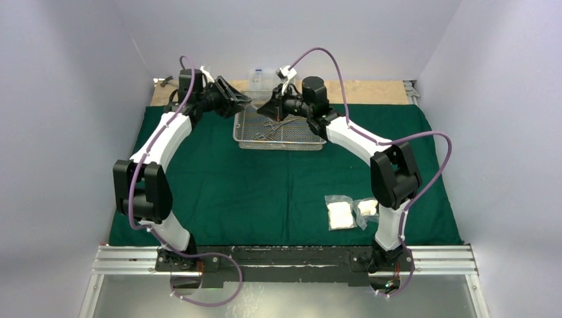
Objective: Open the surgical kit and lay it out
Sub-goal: Place the medical item in the surgical kit.
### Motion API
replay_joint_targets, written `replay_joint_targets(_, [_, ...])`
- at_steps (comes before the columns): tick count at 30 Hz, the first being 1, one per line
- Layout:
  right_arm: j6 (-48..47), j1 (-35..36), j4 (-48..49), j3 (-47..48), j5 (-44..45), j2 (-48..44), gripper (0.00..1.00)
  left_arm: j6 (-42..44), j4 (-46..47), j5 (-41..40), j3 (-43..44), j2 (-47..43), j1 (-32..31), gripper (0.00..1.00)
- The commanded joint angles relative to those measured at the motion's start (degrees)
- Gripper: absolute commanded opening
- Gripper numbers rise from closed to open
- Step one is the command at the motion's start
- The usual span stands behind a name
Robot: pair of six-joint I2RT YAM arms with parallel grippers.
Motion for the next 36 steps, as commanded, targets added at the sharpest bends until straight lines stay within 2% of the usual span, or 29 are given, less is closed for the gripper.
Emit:
replay_joint_targets(1, [0.8,0.4,5.0,0.2,-1.9,-2.7,0.0,-3.4,0.7,4.1,-1.4,1.1,0.1,0.42])
replay_joint_targets(4, [0.6,0.6,5.0,0.6,-1.6,-2.4,0.0,-4.8,1.8,5.5,-1.3,1.5,0.1,0.31])
replay_joint_targets(5, [0.5,0.7,5.0,0.7,-1.5,-2.3,0.0,-5.3,2.1,5.9,-1.3,1.5,0.1,0.24])
replay_joint_targets(7, [0.8,0.9,4.5,1.4,-1.7,-2.2,0.0,-6.1,2.1,6.7,-1.1,1.7,0.1,0.03])
replay_joint_targets(9, [1.2,1.2,1.7,3.9,-0.5,-1.9,0.03,-7.2,1.9,7.7,-0.7,1.7,0.1,0.0])
replay_joint_targets(11, [2.9,1.2,-1.2,6.6,1.4,-1.9,0.25,-7.6,1.0,7.6,-0.1,1.2,0.1,0.0])
replay_joint_targets(12, [4.0,1.2,-2.1,7.3,2.6,-2.5,0.4,-7.8,0.5,7.4,0.2,1.0,0.4,0.0])
replay_joint_targets(14, [6.7,1.1,-0.9,6.7,6.0,-4.6,0.59,-9.5,0.5,7.5,0.2,0.6,1.0,0.0])
replay_joint_targets(17, [11.4,1.1,5.0,2.4,14.9,-9.6,0.81,-14.5,3.2,7.9,-0.8,0.0,1.9,0.0])
replay_joint_targets(19, [14.8,1.1,8.4,0.1,19.5,-12.2,0.89,-20.6,6.8,8.3,-2.0,-0.3,2.4,0.0])
replay_joint_targets(23, [25.2,1.1,16.0,-5.6,28.0,-16.4,0.9,-37.7,21.3,9.1,-5.5,-1.2,2.5,0.0])
replay_joint_targets(28, [35.4,1.6,28.4,-12.7,32.1,-19.2,0.88,-51.5,30.7,6.0,-7.3,-3.2,2.6,0.0])
replay_joint_targets(33, [37.9,3.8,28.8,-15.7,38.8,-20.7,0.87,-61.7,34.0,2.2,-12.1,-4.7,2.9,0.0])
replay_joint_targets(36, [38.0,5.0,28.0,-15.3,40.7,-19.8,0.87,-64.5,35.8,-0.3,-14.6,-5.8,2.9,0.0])
